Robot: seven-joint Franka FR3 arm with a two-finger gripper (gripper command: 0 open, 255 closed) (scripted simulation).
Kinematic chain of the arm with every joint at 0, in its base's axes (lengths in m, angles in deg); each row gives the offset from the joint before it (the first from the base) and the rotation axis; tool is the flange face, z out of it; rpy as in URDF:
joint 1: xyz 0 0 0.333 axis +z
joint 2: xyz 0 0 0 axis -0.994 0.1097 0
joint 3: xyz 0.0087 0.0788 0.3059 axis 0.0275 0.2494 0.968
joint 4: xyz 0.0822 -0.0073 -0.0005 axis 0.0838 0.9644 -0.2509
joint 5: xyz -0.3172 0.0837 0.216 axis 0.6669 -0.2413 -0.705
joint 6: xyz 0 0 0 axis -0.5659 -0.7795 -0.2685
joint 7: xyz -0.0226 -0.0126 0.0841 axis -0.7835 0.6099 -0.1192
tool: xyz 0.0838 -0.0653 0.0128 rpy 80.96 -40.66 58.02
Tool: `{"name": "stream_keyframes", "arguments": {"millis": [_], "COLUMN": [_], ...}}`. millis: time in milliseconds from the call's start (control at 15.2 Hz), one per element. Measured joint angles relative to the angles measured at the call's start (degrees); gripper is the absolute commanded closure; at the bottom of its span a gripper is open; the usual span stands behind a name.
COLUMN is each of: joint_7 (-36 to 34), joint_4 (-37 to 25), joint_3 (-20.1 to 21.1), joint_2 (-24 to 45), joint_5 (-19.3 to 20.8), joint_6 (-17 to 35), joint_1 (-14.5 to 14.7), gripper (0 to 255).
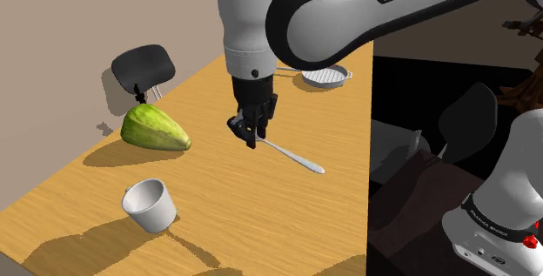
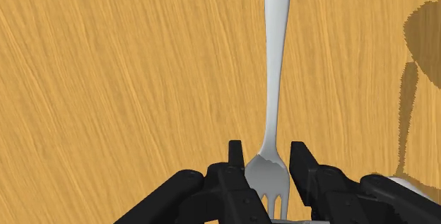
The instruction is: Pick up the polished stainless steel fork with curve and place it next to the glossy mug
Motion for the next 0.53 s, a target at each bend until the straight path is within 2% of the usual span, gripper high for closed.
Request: {"name": "stream_keyframes", "arguments": {"millis": [132,528], "joint_7": [-2.9,-11.8], "joint_4": [-1.0,-10.4], "joint_3": [1.1,3.6], "joint_2": [1.1,8.5], "joint_5": [0.8,4.8], "joint_6": [-0.1,-3.2], "joint_1": [1.7,8.0], "gripper": [255,255]}}
